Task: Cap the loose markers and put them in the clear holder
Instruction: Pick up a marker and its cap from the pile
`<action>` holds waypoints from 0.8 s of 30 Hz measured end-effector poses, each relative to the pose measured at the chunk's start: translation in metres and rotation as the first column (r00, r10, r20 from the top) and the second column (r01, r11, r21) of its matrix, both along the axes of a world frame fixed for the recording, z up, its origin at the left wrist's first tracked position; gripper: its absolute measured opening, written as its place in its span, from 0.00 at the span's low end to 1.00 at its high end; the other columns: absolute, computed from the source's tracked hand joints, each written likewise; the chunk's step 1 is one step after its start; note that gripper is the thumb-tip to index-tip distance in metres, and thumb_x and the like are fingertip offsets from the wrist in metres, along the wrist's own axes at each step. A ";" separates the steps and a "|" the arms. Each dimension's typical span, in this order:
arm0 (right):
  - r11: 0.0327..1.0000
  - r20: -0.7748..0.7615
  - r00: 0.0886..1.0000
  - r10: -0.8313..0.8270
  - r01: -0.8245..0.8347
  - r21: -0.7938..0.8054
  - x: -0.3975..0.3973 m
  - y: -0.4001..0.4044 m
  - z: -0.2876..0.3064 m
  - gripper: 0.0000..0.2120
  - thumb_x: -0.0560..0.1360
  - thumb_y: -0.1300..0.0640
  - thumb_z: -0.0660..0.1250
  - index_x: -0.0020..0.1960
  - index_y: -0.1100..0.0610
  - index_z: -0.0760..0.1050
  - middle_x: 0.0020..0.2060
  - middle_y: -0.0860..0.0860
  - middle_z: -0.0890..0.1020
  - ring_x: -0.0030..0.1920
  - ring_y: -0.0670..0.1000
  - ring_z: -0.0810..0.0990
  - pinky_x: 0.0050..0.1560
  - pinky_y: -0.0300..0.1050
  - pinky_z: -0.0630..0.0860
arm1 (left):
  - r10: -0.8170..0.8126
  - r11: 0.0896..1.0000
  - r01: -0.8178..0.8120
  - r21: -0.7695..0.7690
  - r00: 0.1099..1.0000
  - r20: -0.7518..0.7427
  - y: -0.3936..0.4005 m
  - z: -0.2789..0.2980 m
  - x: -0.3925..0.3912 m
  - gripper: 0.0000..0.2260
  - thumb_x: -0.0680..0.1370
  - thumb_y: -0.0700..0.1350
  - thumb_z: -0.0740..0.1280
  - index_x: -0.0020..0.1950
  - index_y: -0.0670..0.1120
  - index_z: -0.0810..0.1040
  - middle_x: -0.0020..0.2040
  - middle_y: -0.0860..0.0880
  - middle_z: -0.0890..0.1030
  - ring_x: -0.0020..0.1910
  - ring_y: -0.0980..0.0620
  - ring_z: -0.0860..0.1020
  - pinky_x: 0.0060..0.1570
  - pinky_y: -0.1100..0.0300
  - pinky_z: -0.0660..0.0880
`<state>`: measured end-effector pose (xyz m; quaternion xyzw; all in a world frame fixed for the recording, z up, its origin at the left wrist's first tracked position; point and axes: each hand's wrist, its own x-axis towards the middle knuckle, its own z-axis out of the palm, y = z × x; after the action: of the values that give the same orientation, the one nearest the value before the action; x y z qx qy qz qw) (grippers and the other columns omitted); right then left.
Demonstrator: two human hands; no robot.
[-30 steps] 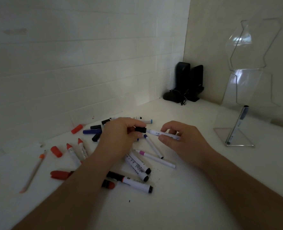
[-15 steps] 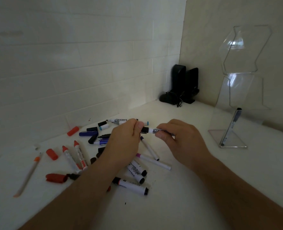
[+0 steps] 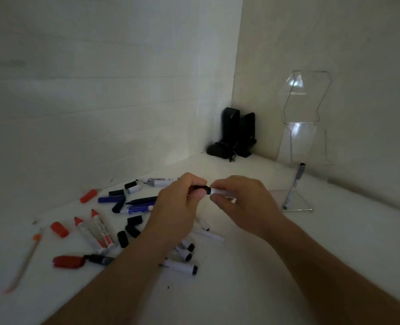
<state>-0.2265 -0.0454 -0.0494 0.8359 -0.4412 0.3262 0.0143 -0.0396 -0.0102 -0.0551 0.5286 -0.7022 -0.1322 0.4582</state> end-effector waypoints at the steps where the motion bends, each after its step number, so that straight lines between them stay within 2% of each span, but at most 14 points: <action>1: 0.999 -0.002 1.000 0.020 -0.020 0.034 -0.002 0.005 0.006 0.09 0.80 0.45 0.66 0.56 0.45 0.82 0.42 0.44 0.82 0.42 0.46 0.78 0.45 0.50 0.77 | -0.011 1.000 0.011 -0.002 1.000 -0.029 0.002 0.000 -0.003 0.05 0.82 0.46 0.65 0.56 0.55 0.78 0.47 0.62 0.81 0.50 0.66 0.77 0.45 0.75 0.71; 3: 0.997 -0.006 0.999 0.041 -0.041 0.062 -0.004 0.013 0.015 0.08 0.81 0.47 0.67 0.57 0.46 0.82 0.42 0.45 0.81 0.43 0.46 0.77 0.46 0.48 0.76 | -0.011 1.000 0.011 0.005 0.995 -0.096 0.006 -0.001 -0.007 0.07 0.81 0.47 0.67 0.57 0.58 0.76 0.48 0.63 0.81 0.49 0.67 0.78 0.46 0.73 0.73; 5: 1.000 -0.071 0.997 0.009 -0.008 0.016 -0.014 0.022 0.021 0.08 0.81 0.47 0.66 0.56 0.45 0.82 0.43 0.43 0.81 0.44 0.45 0.76 0.48 0.46 0.74 | -0.050 0.999 0.049 -0.010 0.988 -0.147 0.012 -0.001 -0.014 0.09 0.80 0.49 0.67 0.59 0.60 0.75 0.49 0.63 0.81 0.49 0.67 0.78 0.48 0.70 0.75; 6: 0.999 -0.091 0.995 -0.026 0.024 -0.024 -0.023 0.026 0.025 0.07 0.81 0.47 0.66 0.56 0.44 0.82 0.43 0.41 0.80 0.44 0.45 0.74 0.50 0.45 0.72 | -0.094 0.996 0.092 -0.023 0.986 -0.137 0.014 -0.002 -0.018 0.12 0.80 0.49 0.66 0.62 0.62 0.73 0.52 0.64 0.81 0.51 0.67 0.77 0.49 0.72 0.75; 8: 0.989 -0.069 0.990 -0.119 0.111 -0.101 -0.046 0.029 0.037 0.07 0.80 0.47 0.67 0.55 0.45 0.82 0.46 0.39 0.79 0.48 0.43 0.70 0.51 0.42 0.68 | -0.209 0.977 0.207 -0.059 0.978 -0.028 0.019 -0.005 -0.027 0.22 0.80 0.50 0.66 0.72 0.65 0.66 0.60 0.67 0.77 0.57 0.68 0.75 0.53 0.73 0.72; 10: 0.963 0.051 0.976 -0.212 0.217 -0.159 -0.069 0.027 0.055 0.07 0.78 0.49 0.71 0.54 0.48 0.84 0.49 0.42 0.79 0.51 0.45 0.71 0.51 0.41 0.65 | -0.284 0.951 0.296 -0.093 0.951 0.123 0.023 -0.010 -0.033 0.28 0.80 0.51 0.66 0.76 0.67 0.59 0.66 0.67 0.73 0.62 0.66 0.72 0.59 0.70 0.69; 11: 0.952 0.149 0.961 -0.234 0.258 -0.165 -0.080 0.025 0.065 0.06 0.77 0.52 0.73 0.53 0.49 0.85 0.48 0.43 0.80 0.50 0.45 0.72 0.51 0.40 0.66 | -0.299 0.943 0.319 -0.100 0.938 0.172 0.024 -0.013 -0.035 0.28 0.80 0.51 0.66 0.76 0.67 0.58 0.68 0.66 0.72 0.65 0.65 0.70 0.62 0.67 0.68; 14: 0.931 0.460 0.842 -0.282 0.356 -0.079 -0.104 0.020 0.094 0.06 0.77 0.56 0.72 0.52 0.47 0.81 0.42 0.40 0.79 0.40 0.43 0.76 0.44 0.37 0.72 | -0.301 0.934 0.332 -0.129 0.929 0.214 0.021 -0.020 -0.037 0.23 0.80 0.51 0.65 0.74 0.63 0.66 0.69 0.64 0.72 0.68 0.62 0.69 0.68 0.58 0.67; 16: 0.911 0.559 0.756 -0.340 0.412 -0.003 -0.115 0.011 0.098 0.06 0.79 0.55 0.70 0.55 0.48 0.79 0.41 0.40 0.80 0.39 0.38 0.78 0.42 0.31 0.73 | -0.294 0.938 0.324 -0.120 0.932 0.212 0.018 -0.022 -0.035 0.20 0.79 0.54 0.62 0.72 0.62 0.70 0.66 0.64 0.74 0.66 0.62 0.71 0.67 0.56 0.69; 18: 0.883 0.542 0.728 -0.421 0.465 0.062 -0.121 0.000 0.091 0.09 0.79 0.53 0.70 0.58 0.49 0.78 0.44 0.41 0.82 0.42 0.38 0.80 0.46 0.35 0.76 | -0.287 0.943 0.314 -0.108 0.935 0.210 0.016 -0.022 -0.033 0.21 0.78 0.55 0.61 0.71 0.61 0.71 0.63 0.63 0.77 0.63 0.62 0.73 0.65 0.57 0.70; 20: 0.871 0.449 0.757 -0.475 0.477 0.119 -0.122 -0.008 0.080 0.16 0.78 0.51 0.70 0.64 0.45 0.73 0.44 0.42 0.83 0.43 0.44 0.82 0.44 0.42 0.77 | -0.271 0.949 0.296 -0.108 0.942 0.200 0.016 -0.023 -0.031 0.20 0.77 0.52 0.64 0.70 0.60 0.73 0.59 0.63 0.79 0.58 0.63 0.74 0.61 0.61 0.71; 22: 0.865 0.250 0.828 -0.502 0.481 0.142 -0.121 -0.016 0.067 0.19 0.79 0.52 0.66 0.68 0.42 0.68 0.41 0.46 0.84 0.40 0.48 0.82 0.42 0.43 0.77 | -0.259 0.954 0.283 -0.103 0.945 0.200 0.015 -0.024 -0.030 0.19 0.78 0.49 0.67 0.69 0.59 0.75 0.57 0.63 0.79 0.56 0.63 0.75 0.58 0.62 0.71; 24: 0.851 0.096 0.848 -0.521 0.507 0.137 -0.117 -0.022 0.057 0.15 0.81 0.51 0.61 0.66 0.39 0.71 0.41 0.50 0.84 0.42 0.54 0.81 0.47 0.50 0.79 | -0.253 0.956 0.278 -0.096 0.943 0.219 0.014 -0.025 -0.029 0.17 0.78 0.48 0.67 0.67 0.59 0.76 0.56 0.63 0.80 0.56 0.62 0.75 0.58 0.62 0.71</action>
<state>-0.3438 -0.0676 0.0073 0.6637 -0.6656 0.3401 0.0281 -0.0689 0.0040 -0.0801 0.4101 -0.8172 -0.0936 0.3940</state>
